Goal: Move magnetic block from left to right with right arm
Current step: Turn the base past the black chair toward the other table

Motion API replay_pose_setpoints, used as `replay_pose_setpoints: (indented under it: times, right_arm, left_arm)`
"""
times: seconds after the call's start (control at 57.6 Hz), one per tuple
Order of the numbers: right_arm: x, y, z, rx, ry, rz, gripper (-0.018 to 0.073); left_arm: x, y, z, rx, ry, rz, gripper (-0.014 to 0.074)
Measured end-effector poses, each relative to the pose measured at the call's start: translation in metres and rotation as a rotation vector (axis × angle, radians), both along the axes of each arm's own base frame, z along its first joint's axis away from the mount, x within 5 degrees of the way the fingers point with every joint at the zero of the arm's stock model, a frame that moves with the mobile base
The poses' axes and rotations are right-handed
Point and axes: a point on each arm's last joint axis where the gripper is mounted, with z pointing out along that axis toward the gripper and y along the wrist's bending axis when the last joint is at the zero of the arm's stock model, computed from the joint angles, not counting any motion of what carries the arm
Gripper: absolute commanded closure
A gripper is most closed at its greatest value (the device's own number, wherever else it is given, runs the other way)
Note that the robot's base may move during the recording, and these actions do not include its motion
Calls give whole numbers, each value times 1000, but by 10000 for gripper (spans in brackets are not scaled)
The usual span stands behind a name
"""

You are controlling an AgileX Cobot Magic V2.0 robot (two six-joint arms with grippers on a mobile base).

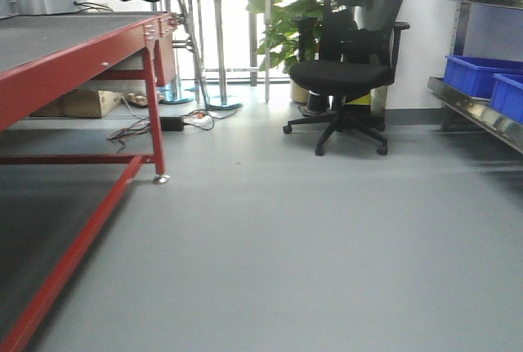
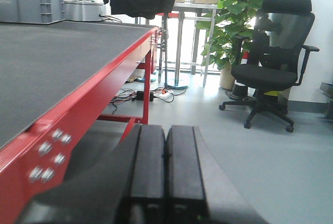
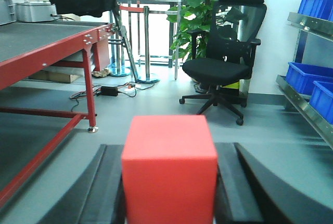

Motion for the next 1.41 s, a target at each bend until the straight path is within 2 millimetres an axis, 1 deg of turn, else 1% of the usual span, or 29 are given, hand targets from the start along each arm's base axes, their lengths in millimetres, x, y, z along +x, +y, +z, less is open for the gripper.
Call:
replay_pose_setpoints:
  times: [1.406]
  right_arm:
    - [0, 0, 0, 0, 0, 0, 218]
  left_arm:
    - [0, 0, 0, 0, 0, 0, 722]
